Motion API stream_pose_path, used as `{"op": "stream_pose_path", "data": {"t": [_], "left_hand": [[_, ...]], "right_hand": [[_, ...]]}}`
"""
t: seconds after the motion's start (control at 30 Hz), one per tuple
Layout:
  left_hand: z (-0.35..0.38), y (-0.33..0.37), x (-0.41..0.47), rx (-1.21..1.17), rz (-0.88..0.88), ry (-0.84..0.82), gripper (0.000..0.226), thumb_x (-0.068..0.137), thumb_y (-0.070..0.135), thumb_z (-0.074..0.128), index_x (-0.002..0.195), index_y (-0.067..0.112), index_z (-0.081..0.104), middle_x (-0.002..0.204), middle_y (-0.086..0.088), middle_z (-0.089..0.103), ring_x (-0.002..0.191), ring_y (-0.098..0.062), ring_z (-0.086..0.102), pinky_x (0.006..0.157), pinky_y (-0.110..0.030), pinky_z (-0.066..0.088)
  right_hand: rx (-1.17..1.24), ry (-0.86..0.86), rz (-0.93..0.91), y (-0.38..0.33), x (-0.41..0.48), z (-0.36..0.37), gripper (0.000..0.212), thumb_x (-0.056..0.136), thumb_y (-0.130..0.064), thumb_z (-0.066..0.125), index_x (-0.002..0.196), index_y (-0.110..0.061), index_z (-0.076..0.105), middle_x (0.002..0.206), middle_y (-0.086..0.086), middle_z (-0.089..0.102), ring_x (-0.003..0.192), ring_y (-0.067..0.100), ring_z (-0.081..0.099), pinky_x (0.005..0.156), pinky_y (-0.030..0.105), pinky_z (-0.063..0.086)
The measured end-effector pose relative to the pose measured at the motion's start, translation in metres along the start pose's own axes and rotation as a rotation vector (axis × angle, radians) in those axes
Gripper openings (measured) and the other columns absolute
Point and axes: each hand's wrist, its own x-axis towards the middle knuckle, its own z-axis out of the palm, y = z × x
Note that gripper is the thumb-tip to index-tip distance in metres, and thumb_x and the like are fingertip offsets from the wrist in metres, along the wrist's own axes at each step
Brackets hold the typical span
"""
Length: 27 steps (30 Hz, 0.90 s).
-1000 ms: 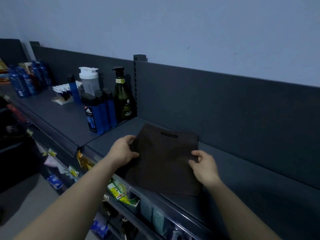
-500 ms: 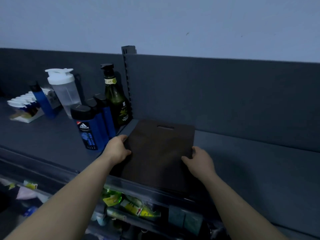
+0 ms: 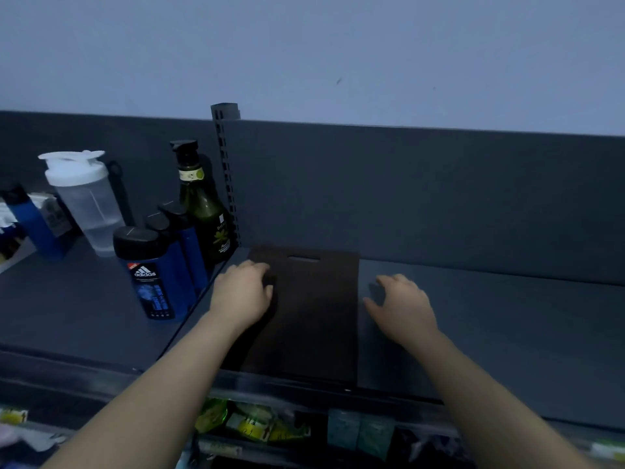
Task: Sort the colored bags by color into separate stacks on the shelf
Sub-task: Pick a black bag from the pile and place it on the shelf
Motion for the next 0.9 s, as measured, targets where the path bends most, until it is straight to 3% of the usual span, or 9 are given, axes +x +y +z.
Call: {"op": "stream_pose_path", "data": {"t": [0.2,0.4,0.9], "left_hand": [[-0.017,0.063,-0.002,-0.107,0.185,0.054,0.043,0.094,0.035,0.05,0.136,0.024,0.049,0.131,0.001,0.055,0.114,-0.023,0.052,0.095,-0.036,0.042],[-0.021,0.126,-0.009,-0.198,0.351,0.065,0.041,0.092,0.034,0.051,0.132,0.024,0.052,0.124,0.001,0.059,0.109,-0.024,0.054,0.093,-0.035,0.04],[-0.003,0.335,-0.062,-0.266,0.716,-0.025,0.043,0.096,0.037,0.045,0.137,0.026,0.048,0.132,0.005,0.055,0.114,-0.021,0.051,0.098,-0.033,0.037]], "right_hand": [[-0.046,0.083,0.023,0.026,-0.013,-0.037,0.048,0.092,-0.037,0.051,0.134,-0.014,0.05,0.133,0.005,0.054,0.121,0.025,0.051,0.105,0.035,0.036],[-0.134,0.183,0.094,0.064,-0.042,-0.066,0.05,0.092,-0.036,0.051,0.138,-0.016,0.047,0.136,0.003,0.054,0.122,0.021,0.051,0.112,0.034,0.026],[-0.298,0.278,0.431,0.238,-0.157,-0.154,0.041,0.09,-0.037,0.052,0.126,-0.017,0.055,0.126,0.001,0.061,0.121,0.02,0.052,0.111,0.035,0.023]]}}
